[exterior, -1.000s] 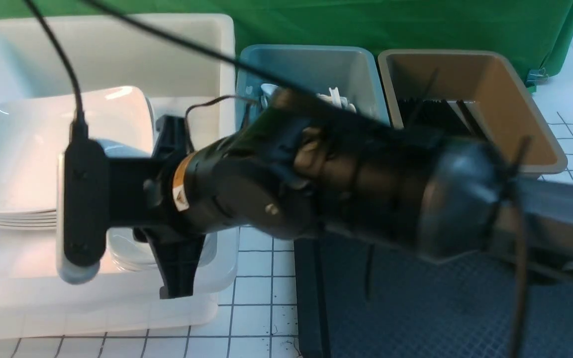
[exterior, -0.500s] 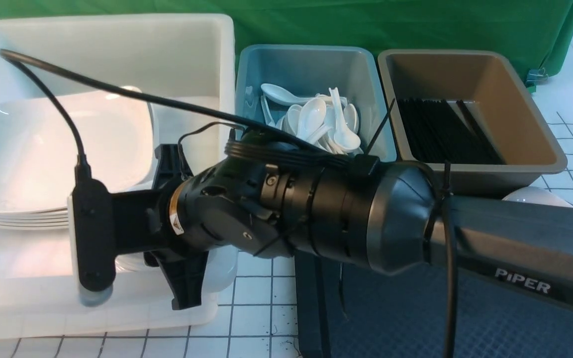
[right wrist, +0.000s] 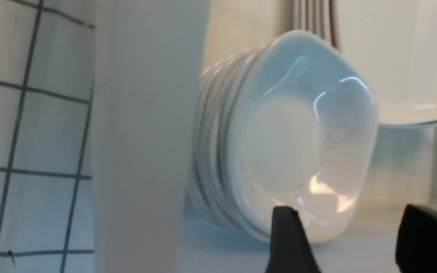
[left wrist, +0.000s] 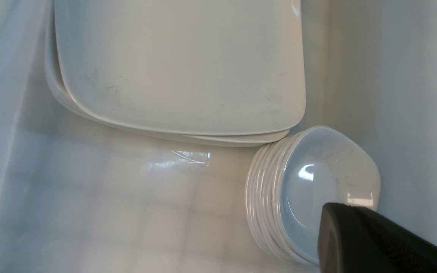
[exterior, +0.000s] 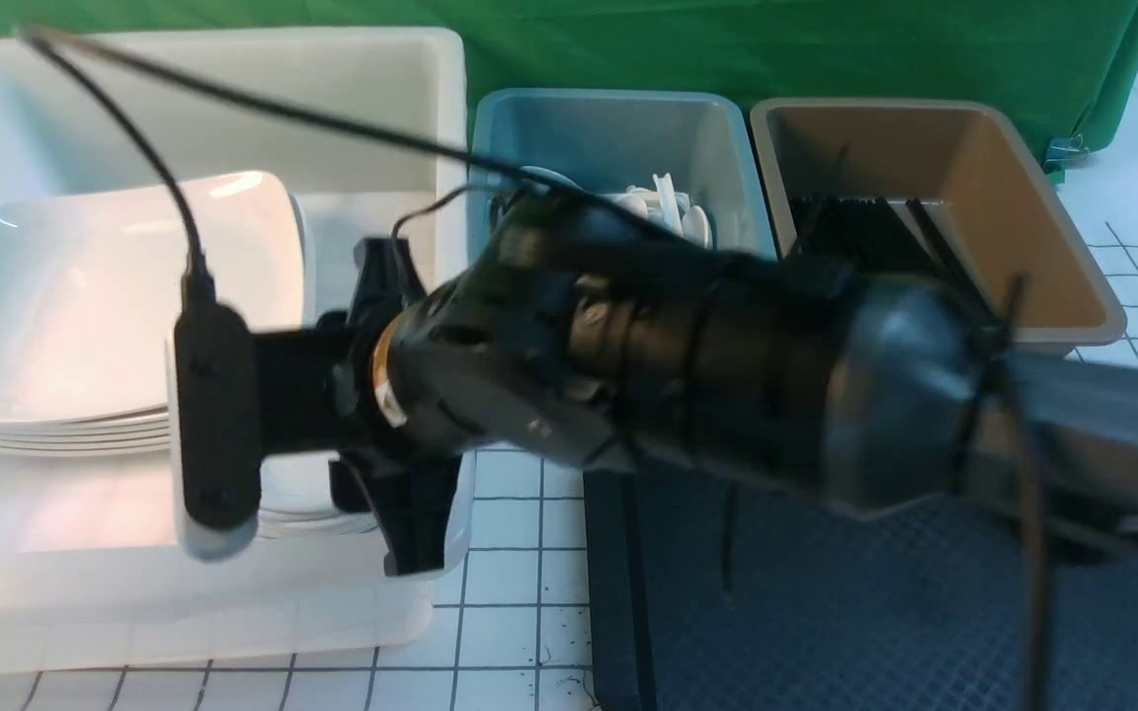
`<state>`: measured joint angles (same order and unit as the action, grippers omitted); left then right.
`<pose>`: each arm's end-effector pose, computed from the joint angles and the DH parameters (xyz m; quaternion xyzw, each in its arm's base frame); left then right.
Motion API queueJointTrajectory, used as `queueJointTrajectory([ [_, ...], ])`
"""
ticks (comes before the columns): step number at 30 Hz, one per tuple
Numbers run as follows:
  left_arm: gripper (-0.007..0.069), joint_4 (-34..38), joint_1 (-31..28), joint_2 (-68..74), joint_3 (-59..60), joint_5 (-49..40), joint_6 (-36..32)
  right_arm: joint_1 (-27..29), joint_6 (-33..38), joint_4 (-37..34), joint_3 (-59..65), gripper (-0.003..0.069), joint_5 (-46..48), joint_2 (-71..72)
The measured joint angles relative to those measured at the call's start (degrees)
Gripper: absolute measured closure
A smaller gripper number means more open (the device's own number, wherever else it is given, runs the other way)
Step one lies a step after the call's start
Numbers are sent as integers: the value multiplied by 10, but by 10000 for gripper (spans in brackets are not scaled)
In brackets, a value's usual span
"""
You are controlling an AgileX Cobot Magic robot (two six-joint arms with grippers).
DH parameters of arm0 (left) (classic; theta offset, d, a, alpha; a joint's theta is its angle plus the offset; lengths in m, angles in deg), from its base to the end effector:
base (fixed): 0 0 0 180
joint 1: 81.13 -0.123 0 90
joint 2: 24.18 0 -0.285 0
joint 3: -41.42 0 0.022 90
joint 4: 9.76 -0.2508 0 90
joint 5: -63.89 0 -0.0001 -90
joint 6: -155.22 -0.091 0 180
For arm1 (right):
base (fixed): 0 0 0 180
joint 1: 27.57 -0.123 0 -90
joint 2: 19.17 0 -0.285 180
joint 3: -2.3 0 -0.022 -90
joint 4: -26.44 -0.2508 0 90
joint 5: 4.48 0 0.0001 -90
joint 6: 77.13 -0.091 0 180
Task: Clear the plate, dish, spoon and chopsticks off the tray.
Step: Use the right arm to grab a small plate from the dinner plate
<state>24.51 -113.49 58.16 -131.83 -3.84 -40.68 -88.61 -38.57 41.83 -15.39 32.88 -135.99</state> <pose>0.2348 0.0926 0.3624 -0.1880 0.9187 -0.1857 0.2936 0.2271 0.3801 0.2952 -0.7474 0.5416 -0.0411 0.3827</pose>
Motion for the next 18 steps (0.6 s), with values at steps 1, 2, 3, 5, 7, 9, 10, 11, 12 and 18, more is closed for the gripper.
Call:
queueJointTrajectory([
  [1,620,0,0,0,0,0,0,0,-7,0,0,267,3,14],
  [2,620,0,0,0,0,0,0,0,-13,1,0,267,5,29],
  [3,620,0,0,0,0,0,0,0,-23,1,0,269,11,44],
  [5,620,0,0,0,0,0,0,0,-50,4,0,295,28,77],
  [7,620,0,0,0,0,0,0,-1,-74,13,0,349,48,104],
  [9,620,0,0,0,0,0,0,-1,-112,39,0,464,92,141],
  [10,620,0,0,0,0,0,0,-1,-133,57,0,523,118,159],
  [11,620,0,0,0,0,0,0,-1,-137,61,0,535,124,163],
  [12,620,0,0,0,0,0,0,-1,-162,84,0,585,155,181],
  [18,620,0,7,0,0,6,0,74,-298,161,22,650,305,287],
])
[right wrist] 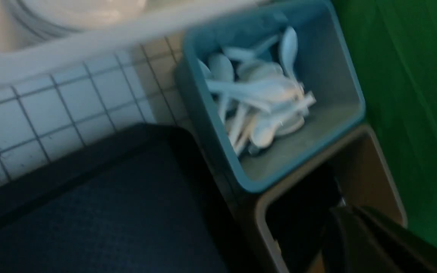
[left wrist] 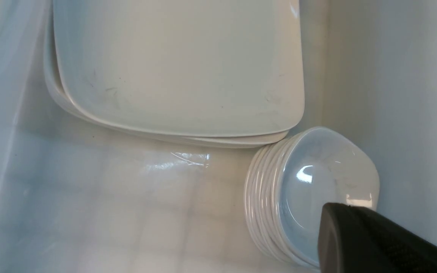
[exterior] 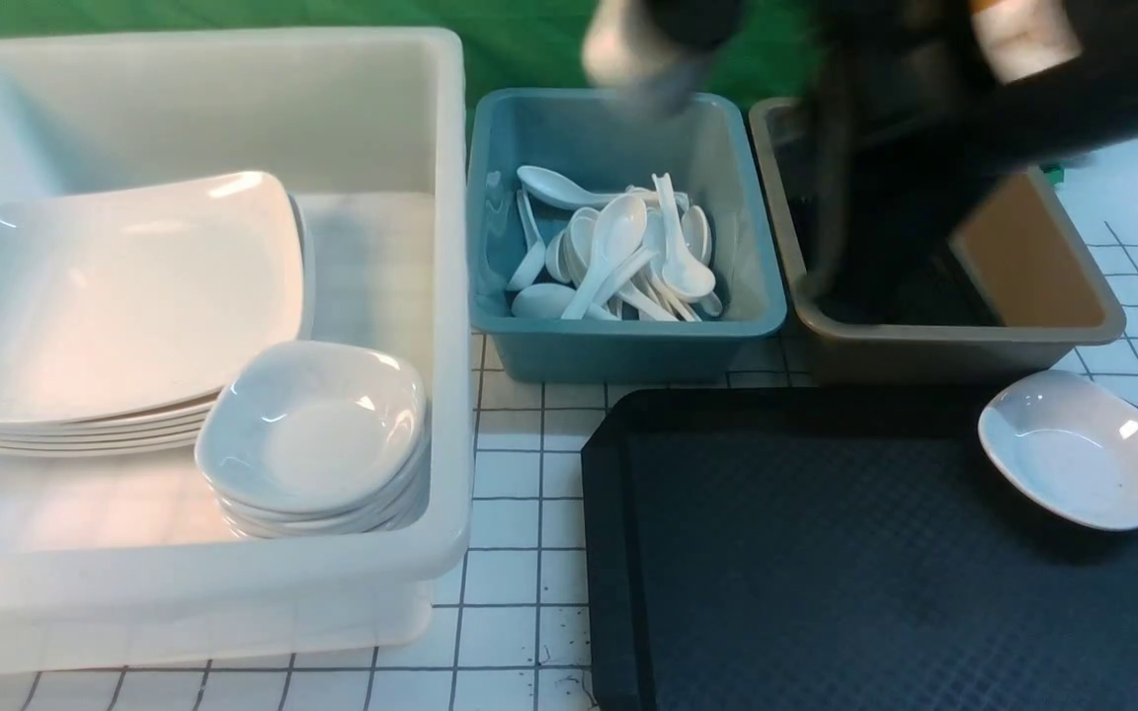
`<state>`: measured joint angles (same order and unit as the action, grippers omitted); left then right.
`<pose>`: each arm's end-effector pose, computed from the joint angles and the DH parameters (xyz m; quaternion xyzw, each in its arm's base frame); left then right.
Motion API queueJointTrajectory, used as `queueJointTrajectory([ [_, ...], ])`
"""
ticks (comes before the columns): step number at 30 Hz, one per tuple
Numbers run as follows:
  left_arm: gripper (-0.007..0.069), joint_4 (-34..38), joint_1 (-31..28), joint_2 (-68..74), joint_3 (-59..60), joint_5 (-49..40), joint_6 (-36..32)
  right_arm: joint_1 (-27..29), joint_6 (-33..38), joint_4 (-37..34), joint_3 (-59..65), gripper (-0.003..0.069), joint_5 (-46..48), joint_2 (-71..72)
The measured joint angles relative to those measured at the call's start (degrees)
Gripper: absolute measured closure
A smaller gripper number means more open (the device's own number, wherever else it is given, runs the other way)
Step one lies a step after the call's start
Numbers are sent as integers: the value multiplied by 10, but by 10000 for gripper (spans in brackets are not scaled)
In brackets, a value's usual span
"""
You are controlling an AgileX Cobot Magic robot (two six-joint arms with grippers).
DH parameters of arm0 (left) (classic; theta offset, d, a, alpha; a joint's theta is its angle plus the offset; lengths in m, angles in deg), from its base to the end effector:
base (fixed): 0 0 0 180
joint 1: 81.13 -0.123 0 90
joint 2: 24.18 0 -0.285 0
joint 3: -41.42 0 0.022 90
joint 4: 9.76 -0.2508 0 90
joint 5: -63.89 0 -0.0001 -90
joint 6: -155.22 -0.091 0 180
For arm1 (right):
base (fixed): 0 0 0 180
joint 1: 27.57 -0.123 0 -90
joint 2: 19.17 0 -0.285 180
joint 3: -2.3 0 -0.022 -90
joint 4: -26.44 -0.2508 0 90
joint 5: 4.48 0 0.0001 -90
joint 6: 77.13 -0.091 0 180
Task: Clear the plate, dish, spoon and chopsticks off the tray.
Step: Use the right arm to grab a small plate from the dinner plate
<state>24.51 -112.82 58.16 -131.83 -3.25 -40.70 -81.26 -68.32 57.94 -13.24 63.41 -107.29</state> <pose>0.2365 0.0905 0.3627 -0.1838 0.9186 -0.1852 0.2968 0.1998 0.1975 0.4455 -0.4794 0.7686 -0.1264 0.4043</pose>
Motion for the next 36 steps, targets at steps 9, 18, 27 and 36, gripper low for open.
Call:
queueJointTrajectory([
  [9,620,0,83,0,0,15,-2,284,-99,-61,208,653,-6,70],
  [18,620,-30,203,0,0,34,-2,407,-49,-192,337,456,-141,-75],
  [27,620,-36,245,0,0,22,-2,401,-3,-163,308,205,-220,-193],
  [36,620,-36,245,0,0,-2,-2,401,2,-80,305,218,-276,-251],
])
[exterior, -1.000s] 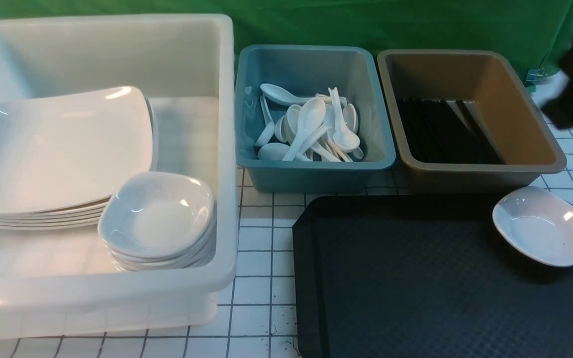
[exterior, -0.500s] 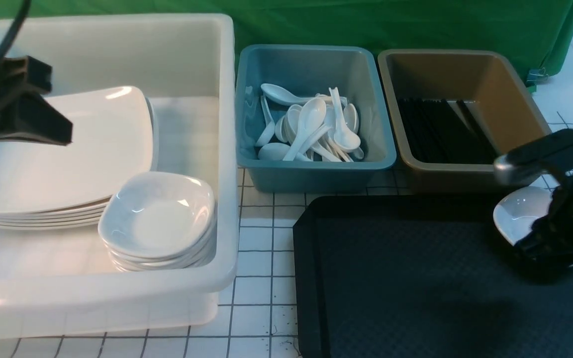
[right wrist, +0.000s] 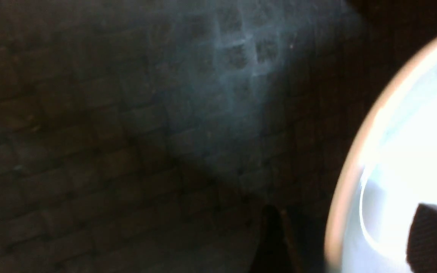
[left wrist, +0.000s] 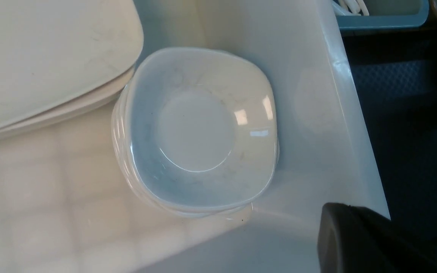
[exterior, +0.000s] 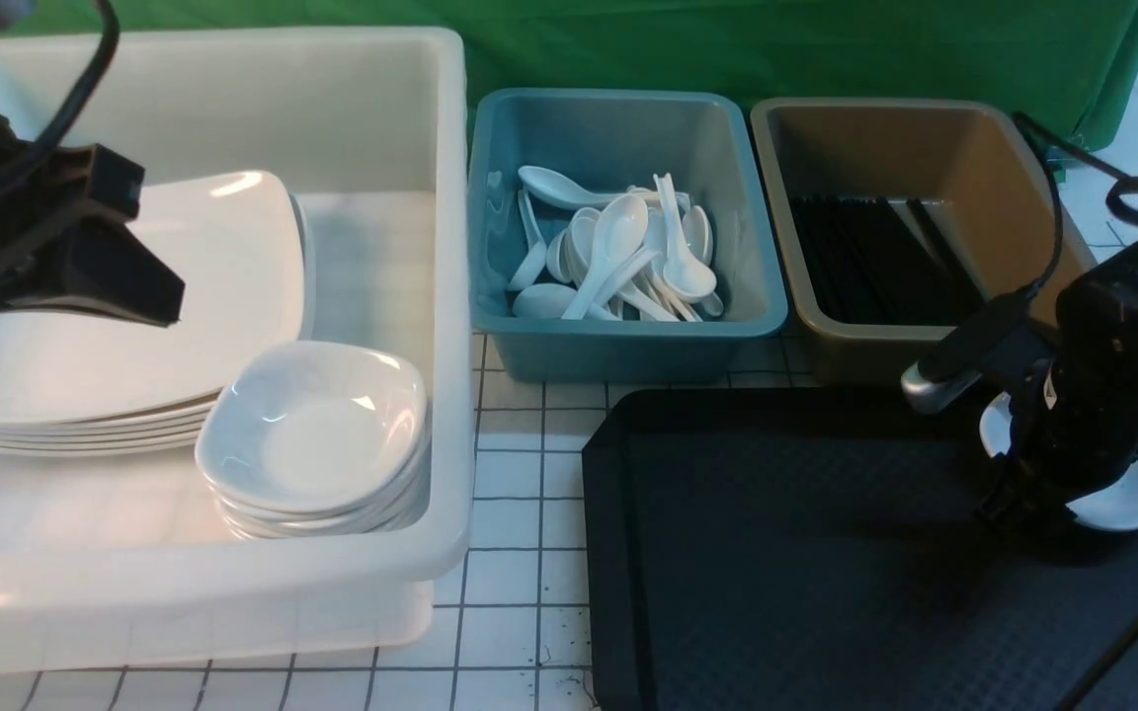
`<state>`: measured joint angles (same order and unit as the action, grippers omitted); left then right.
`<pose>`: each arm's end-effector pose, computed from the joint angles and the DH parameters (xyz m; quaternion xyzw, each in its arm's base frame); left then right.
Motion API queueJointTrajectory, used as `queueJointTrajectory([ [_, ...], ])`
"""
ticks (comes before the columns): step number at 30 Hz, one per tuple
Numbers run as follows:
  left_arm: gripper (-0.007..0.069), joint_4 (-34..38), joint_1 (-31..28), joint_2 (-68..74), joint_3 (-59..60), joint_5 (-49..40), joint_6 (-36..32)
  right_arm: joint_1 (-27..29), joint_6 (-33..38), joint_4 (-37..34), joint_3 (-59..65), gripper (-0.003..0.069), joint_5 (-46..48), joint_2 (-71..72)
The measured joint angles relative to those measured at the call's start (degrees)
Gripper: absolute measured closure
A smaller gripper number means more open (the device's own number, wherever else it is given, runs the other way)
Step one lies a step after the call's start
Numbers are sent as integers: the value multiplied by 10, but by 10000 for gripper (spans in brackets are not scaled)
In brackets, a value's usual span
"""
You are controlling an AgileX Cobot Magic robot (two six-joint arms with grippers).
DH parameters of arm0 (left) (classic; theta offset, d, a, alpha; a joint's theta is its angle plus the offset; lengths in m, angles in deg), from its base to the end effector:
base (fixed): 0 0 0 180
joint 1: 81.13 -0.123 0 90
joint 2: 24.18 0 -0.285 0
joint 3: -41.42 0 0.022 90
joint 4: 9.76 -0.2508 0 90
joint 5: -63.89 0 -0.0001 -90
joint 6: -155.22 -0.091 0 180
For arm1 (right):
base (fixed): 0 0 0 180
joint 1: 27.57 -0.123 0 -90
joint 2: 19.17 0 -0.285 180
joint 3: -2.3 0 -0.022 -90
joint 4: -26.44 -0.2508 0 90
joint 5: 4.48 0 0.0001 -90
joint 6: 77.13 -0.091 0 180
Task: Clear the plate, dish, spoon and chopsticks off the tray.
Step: Use the right arm to grab a small plate from the dinner plate
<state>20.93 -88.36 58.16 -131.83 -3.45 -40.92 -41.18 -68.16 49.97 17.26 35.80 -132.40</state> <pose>0.2520 -0.0113 0.3598 0.0236 0.9450 -0.2146 0.2455 0.3401 0.0581 0.1618 -0.3295 0.9275 -0.1427 0.1042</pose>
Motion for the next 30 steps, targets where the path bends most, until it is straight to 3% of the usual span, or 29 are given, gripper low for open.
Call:
queueJointTrajectory([
  [11,616,0,0,0,0,-2,0,-2,3,14,-2,536,15,-9],
  [20,606,0,0,0,0,-2,0,-13,1,-6,-5,568,66,17],
  [23,606,0,0,0,0,-2,0,-38,-4,-30,-5,614,92,59],
  [30,606,0,0,0,0,-2,0,-111,-24,-59,-5,620,146,160],
])
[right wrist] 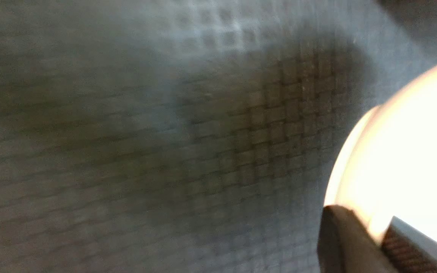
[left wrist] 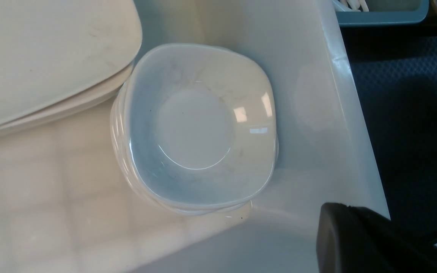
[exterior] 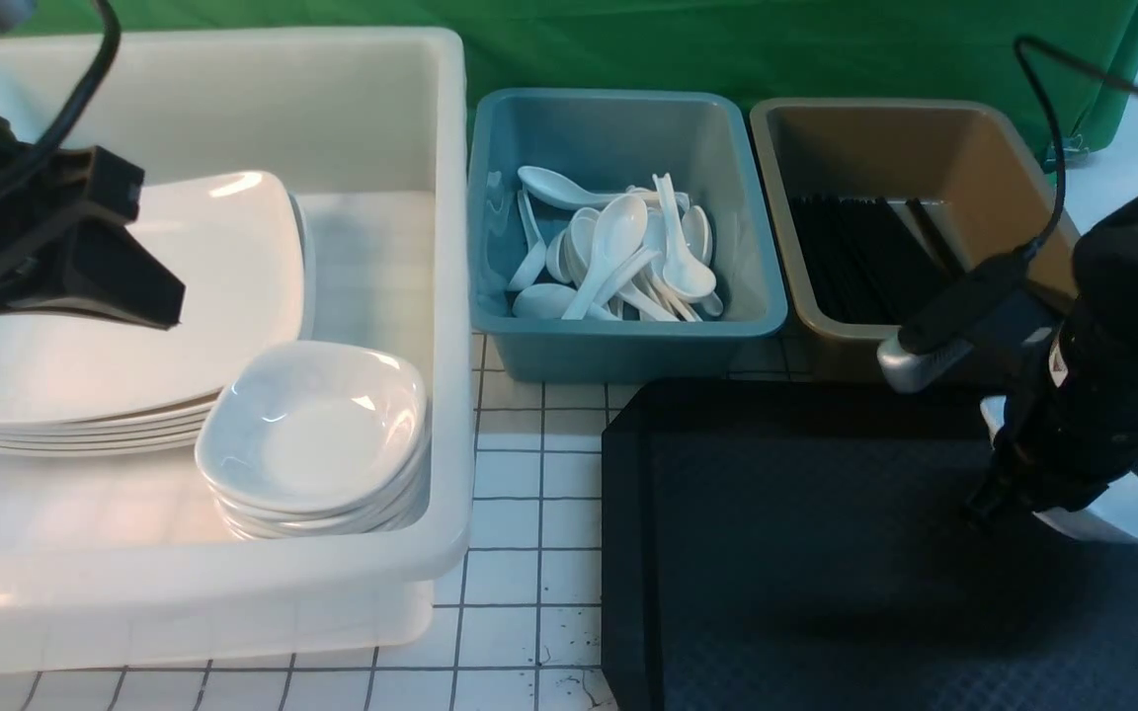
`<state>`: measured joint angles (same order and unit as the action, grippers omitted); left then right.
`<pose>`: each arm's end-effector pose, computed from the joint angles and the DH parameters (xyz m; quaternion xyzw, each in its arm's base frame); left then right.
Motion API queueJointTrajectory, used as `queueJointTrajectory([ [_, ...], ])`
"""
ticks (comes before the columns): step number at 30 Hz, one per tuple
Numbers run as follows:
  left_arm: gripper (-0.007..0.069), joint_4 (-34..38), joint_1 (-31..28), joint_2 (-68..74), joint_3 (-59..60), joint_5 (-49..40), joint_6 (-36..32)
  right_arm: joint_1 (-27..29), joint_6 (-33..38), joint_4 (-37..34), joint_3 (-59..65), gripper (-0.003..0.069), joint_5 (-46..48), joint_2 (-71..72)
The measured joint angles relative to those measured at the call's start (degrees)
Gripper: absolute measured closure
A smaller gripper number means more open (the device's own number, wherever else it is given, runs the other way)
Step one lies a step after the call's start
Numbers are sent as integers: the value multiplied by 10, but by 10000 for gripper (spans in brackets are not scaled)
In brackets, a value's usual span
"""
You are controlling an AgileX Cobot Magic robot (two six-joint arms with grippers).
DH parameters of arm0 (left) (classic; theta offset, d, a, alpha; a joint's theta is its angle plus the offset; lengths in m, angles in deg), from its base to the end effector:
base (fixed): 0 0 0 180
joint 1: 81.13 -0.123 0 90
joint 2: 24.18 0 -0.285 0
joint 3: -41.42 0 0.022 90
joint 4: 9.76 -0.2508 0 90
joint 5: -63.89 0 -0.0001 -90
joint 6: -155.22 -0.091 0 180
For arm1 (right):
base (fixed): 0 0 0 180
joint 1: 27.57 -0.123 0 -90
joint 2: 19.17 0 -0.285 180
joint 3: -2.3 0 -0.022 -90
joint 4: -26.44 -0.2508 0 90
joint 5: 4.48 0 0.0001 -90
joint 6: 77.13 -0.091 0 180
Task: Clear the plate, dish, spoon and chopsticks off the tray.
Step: Use the right arm to put the small plate into the large storage box on the left
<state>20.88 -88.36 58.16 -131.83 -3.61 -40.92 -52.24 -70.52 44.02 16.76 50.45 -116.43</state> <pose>0.2517 -0.0113 0.3596 0.0240 0.9454 -0.2145 0.2442 0.2814 0.1045 0.2480 -0.3346 0.9256 -0.1147 0.1345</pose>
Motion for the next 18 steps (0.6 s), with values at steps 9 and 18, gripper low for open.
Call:
queueJointTrajectory([
  [9,606,-1,0,0,0,6,0,-139,9,-75,-64,620,-24,150],
  [18,606,-31,-9,0,0,69,56,-298,82,-132,-194,620,-101,65],
])
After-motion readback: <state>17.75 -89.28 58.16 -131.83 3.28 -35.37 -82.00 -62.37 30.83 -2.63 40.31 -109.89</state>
